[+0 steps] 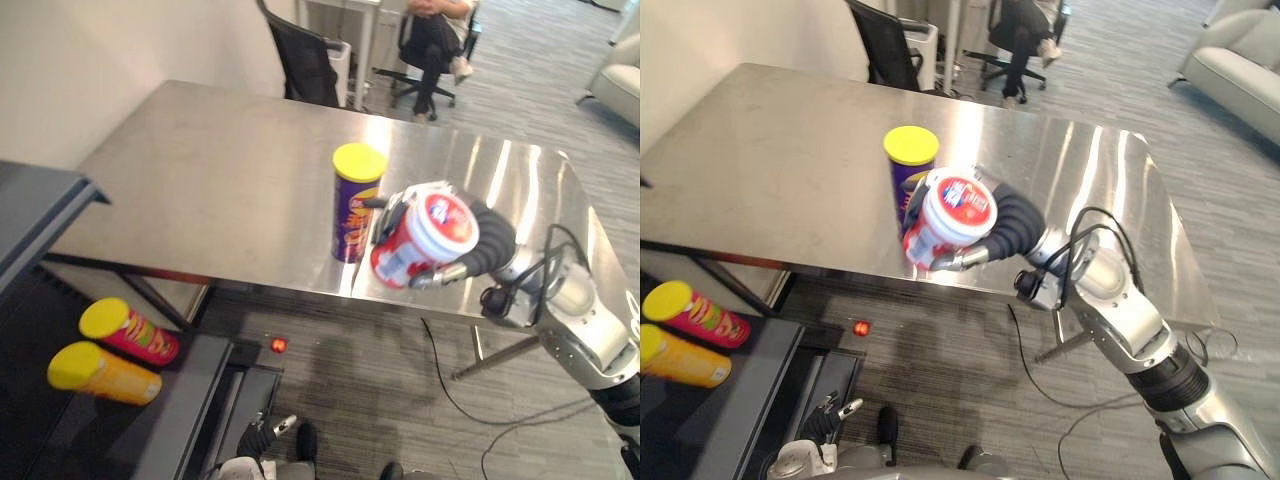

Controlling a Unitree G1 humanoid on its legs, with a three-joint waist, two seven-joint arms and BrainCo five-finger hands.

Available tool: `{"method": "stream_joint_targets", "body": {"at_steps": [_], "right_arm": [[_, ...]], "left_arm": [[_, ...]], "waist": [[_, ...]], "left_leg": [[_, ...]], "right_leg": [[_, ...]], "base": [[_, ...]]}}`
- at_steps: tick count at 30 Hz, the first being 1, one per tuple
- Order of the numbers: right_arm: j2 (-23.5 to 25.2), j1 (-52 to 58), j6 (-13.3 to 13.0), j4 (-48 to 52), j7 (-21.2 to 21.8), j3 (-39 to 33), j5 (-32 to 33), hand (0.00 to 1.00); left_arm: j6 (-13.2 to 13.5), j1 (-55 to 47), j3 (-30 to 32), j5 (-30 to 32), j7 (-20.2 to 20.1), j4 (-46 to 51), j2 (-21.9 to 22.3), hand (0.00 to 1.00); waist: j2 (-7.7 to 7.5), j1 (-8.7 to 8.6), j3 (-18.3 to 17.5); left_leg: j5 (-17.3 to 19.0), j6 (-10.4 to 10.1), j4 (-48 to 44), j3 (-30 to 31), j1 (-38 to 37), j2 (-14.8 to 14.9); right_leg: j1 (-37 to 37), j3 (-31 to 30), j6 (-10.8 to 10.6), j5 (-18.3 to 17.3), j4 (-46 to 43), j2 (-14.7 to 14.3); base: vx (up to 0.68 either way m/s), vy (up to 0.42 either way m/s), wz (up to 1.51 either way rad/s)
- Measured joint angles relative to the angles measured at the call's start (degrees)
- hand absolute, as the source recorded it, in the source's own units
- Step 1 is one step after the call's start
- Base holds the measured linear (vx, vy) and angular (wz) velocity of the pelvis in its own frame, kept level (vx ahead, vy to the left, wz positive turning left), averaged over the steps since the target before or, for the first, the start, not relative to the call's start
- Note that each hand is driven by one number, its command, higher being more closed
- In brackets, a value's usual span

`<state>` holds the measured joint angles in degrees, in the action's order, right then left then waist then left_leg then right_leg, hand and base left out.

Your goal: Put the gum and the chips on the shelf.

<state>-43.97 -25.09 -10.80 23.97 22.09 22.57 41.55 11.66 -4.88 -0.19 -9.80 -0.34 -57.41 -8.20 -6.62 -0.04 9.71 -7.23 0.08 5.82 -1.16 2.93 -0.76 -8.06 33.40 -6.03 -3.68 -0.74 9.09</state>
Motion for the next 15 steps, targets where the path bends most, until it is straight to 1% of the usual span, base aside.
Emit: {"method": "stream_joint_targets", "body": {"at_steps": [1,2,3,4,5,6,7,8,9,10,11,12,13,14,15], "right_arm": [[0.0,-0.3,0.15,0.01,0.25,0.87,0.03,1.0],[0.0,-1.9,0.19,-0.01,0.3,2.17,0.17,1.0],[-0.02,-3.32,0.2,-0.04,0.3,2.81,0.26,1.0],[-0.02,-6.21,0.16,-0.09,0.28,3.86,0.69,1.0],[0.0,-8.88,0.07,-0.14,0.14,4.77,1.28,1.0],[-0.03,-9.79,0.08,-0.07,0.17,5.11,1.26,1.0],[-0.16,-10.02,0.03,0.53,0.09,5.12,1.26,1.0],[-0.22,-9.57,-0.09,0.93,0.1,5.09,1.26,1.0],[-0.25,-9.6,-0.17,0.83,0.07,4.94,1.25,1.0],[-0.1,-9.47,-0.15,0.44,-0.11,4.88,1.25,1.0],[-0.76,-8.54,-0.17,0.74,-0.48,4.3,1.25,1.0],[-1.0,-7.4,-0.33,0.71,-0.51,3.9,1.29,1.0],[-1.53,-5.52,-0.14,0.67,-0.41,3.32,1.26,1.0],[-1.46,-1.2,0.11,1.26,-0.25,0.39,1.24,1.0],[-0.52,4.01,0.25,1.62,-0.21,-4.07,1.27,1.0]], "left_arm": [[0.07,-0.01,0.0,0.0,0.0,0.35,0.12,0.0],[0.37,0.0,0.11,-0.01,0.07,0.78,0.4,0.0],[0.42,0.0,0.2,-0.03,0.09,1.03,0.56,0.0],[0.66,0.01,0.87,-0.15,0.28,1.61,1.1,0.0],[0.82,-0.03,2.35,-0.27,0.58,2.59,1.82,0.0],[0.88,-0.11,3.28,-0.36,0.77,3.0,2.07,0.0],[0.88,-0.17,4.28,-0.67,1.37,3.14,2.53,0.0],[0.84,-0.16,4.93,-0.74,1.69,2.56,2.11,0.0],[0.85,-0.08,5.68,-1.38,1.7,2.64,1.66,0.0],[0.98,-0.08,7.38,-1.83,1.85,2.51,2.05,0.0],[0.69,-0.5,8.42,-1.93,2.2,1.97,3.57,0.0],[0.62,-0.89,7.94,-2.01,2.21,2.2,3.64,0.0],[0.8,-1.64,7.29,-2.14,2.28,2.97,3.5,0.0],[0.6,-1.02,7.18,-2.17,2.21,2.57,2.76,0.0],[-0.08,-0.11,7.24,-1.95,2.17,0.35,2.99,0.0]], "waist": [[0.07,0.56,-0.01],[0.36,1.49,0.07],[0.57,1.79,0.2],[0.98,2.2,0.44],[1.44,3.51,0.72],[1.75,4.5,0.71],[1.73,5.25,0.37],[0.33,4.34,-0.23],[-0.19,3.65,-0.03],[0.29,3.8,0.07],[3.92,3.66,0.41],[4.44,3.03,0.35],[4.67,2.17,0.24],[2.44,0.26,-1.36],[2.61,-1.16,-1.2]], "left_leg": [[-0.43,-0.22,-0.09,1.52,0.13,-0.08],[-1.57,-0.87,-0.23,4.39,0.95,-0.17],[-1.9,-1.02,-0.23,5.59,1.38,-0.15],[-2.62,-1.85,-0.23,7.4,2.31,-0.06],[-2.88,-2.48,-0.24,7.65,2.94,0.42],[-1.96,-1.94,-0.25,5.94,3.23,1.08],[1.32,-0.95,-0.32,-1.9,4.11,2.46],[6.26,2.68,-3.2,-11.17,5.98,3.34],[7.43,5.36,-9.16,-16.23,7.69,4.9],[7.72,7.79,-19.72,-23.01,9.03,8.2],[9.52,7.17,-30.6,-31.01,10.38,12.9],[8.5,7.16,-32.1,-32.29,11.23,13.55],[5.63,5.3,-28.63,-31.11,11.39,11.55],[0.35,3.85,-15.13,-26.39,8.87,4.62],[8.95,7.67,-23.71,-32.74,8.15,6.14]], "right_leg": [[-0.38,1.51,-0.08,-0.53,-0.48,-0.09],[-1.02,4.53,-0.04,-1.38,-1.17,-0.38],[-0.93,5.65,-0.05,-1.76,-1.51,-0.53],[-0.52,7.67,0.1,-2.61,-2.42,-0.84],[0.27,8.91,0.76,-3.5,-4.76,-0.91],[0.74,9.36,1.12,-3.78,-5.73,-0.95],[0.89,11.1,1.26,-3.83,-5.81,-1.12],[0.76,13.93,1.57,-3.15,-3.64,0.4],[1.02,15.15,1.55,-3.1,-3.83,1.42],[1.5,15.64,1.78,-3.32,-5.63,2.48],[1.68,16.94,2.0,-4.1,-10.5,2.41],[2.15,17.32,2.86,-4.81,-11.66,2.77],[2.3,17.36,3.97,-5.79,-9.99,1.76],[3.17,18.79,6.94,-4.77,-1.83,-1.04],[2.74,24.88,6.3,-3.05,0.19,-0.99]], "base": [[-0.03,-0.081,0.9],[-0.04,-0.091,1.0],[-0.08,-0.099,1.15],[-0.11,-0.092,0.87],[-0.12,-0.081,0.64],[-0.14,-0.05,0.4],[-0.13,0.0,0.66],[-0.11,0.013,0.83],[-0.07,0.026,0.73],[0.0,0.004,0.47],[0.0,0.004,0.51],[-0.06,0.05,0.9],[-0.2,0.021,1.58],[-0.35,-0.053,2.41],[-0.26,-0.105,2.32]]}}
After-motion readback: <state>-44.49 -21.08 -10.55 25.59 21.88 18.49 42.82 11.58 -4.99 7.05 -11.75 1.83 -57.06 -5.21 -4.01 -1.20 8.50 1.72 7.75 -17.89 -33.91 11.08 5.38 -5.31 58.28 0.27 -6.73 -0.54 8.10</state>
